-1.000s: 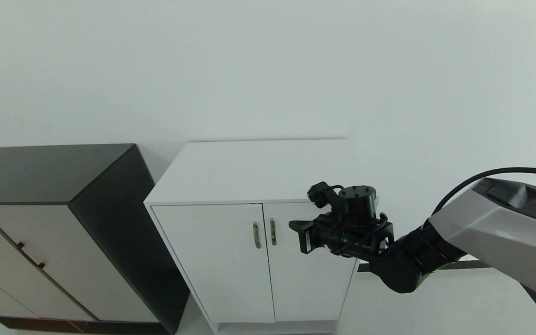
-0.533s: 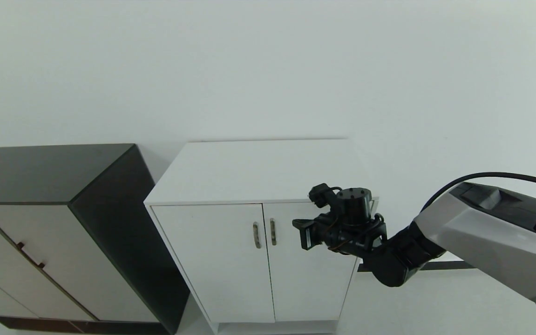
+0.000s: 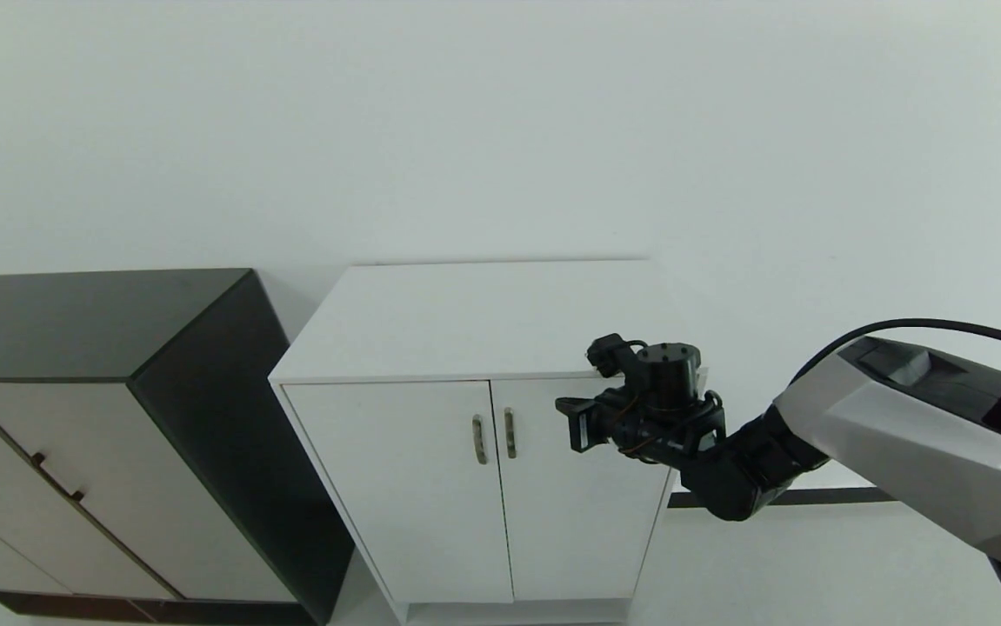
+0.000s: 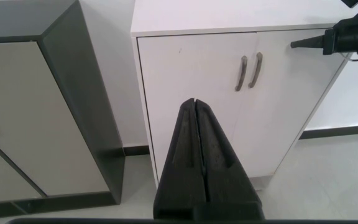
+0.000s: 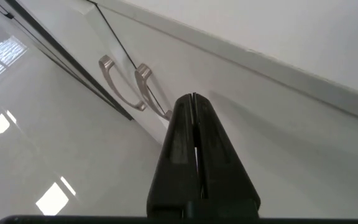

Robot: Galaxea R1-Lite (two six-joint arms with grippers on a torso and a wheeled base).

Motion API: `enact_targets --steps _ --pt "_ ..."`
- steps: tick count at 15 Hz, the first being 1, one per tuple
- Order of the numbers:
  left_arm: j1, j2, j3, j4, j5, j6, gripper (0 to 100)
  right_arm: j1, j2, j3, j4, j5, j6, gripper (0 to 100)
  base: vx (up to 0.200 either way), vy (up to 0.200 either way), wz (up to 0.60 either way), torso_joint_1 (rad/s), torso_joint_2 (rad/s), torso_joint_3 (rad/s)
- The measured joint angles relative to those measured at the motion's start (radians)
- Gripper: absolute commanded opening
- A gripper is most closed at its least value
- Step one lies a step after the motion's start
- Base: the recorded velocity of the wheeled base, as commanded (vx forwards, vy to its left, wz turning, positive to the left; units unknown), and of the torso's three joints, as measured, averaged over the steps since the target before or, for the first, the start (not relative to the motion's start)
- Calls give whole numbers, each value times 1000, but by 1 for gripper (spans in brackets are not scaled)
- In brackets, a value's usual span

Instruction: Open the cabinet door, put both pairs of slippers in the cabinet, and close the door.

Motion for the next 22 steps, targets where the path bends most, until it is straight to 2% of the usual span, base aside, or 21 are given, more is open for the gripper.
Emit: enact_targets --steps 16,18,22 --pt "0 0 0 0 1 0 0 -27 55 -68 3 -43 -2 0 0 0 0 0 0 0" --pt "0 0 0 0 1 0 0 -22 29 -31 -5 -63 -3 0 0 0 0 0 0 0" --pt "1 0 0 0 1 0 0 -9 -92 139 -50 -69 -7 0 0 0 0 0 0 0"
